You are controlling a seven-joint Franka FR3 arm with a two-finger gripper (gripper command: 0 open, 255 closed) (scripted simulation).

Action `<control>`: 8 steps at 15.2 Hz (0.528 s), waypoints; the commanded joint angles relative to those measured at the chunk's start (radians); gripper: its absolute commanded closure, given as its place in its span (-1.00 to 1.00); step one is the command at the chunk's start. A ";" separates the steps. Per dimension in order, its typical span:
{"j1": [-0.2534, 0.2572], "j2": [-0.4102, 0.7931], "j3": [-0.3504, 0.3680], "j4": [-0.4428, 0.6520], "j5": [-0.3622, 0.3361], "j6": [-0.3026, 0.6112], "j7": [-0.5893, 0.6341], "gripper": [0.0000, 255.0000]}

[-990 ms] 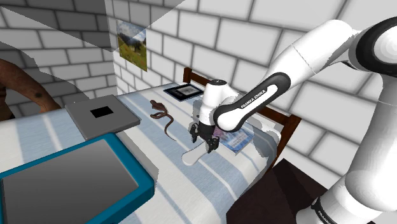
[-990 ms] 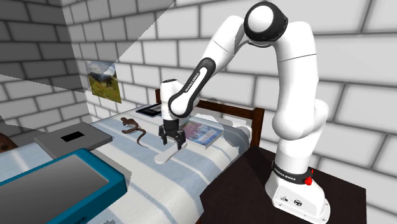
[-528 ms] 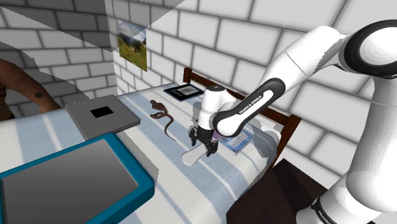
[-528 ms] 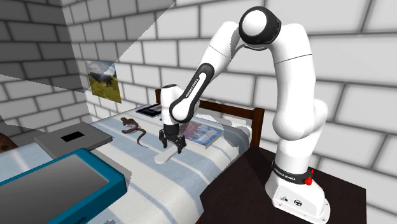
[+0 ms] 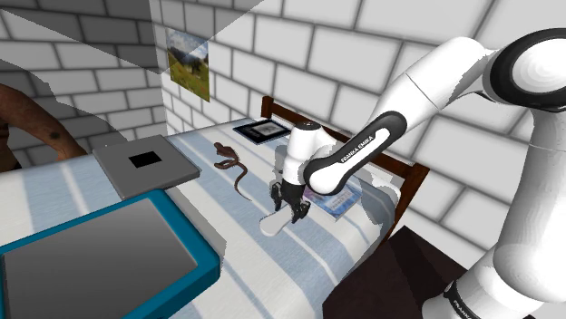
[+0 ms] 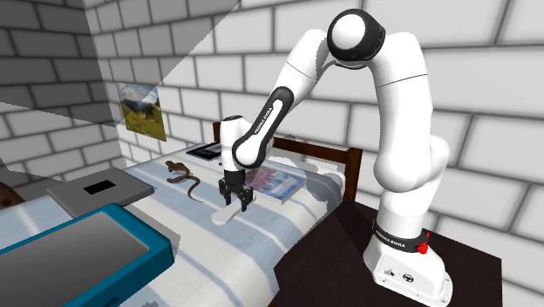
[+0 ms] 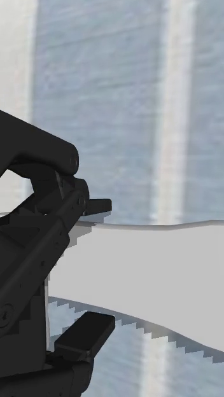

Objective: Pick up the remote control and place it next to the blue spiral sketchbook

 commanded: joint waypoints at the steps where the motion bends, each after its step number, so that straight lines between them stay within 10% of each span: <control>1: 0.000 0.000 0.000 0.000 0.000 0.000 0.000 1.00; 8: -0.011 -0.025 0.014 -0.002 0.021 -0.021 -0.015 1.00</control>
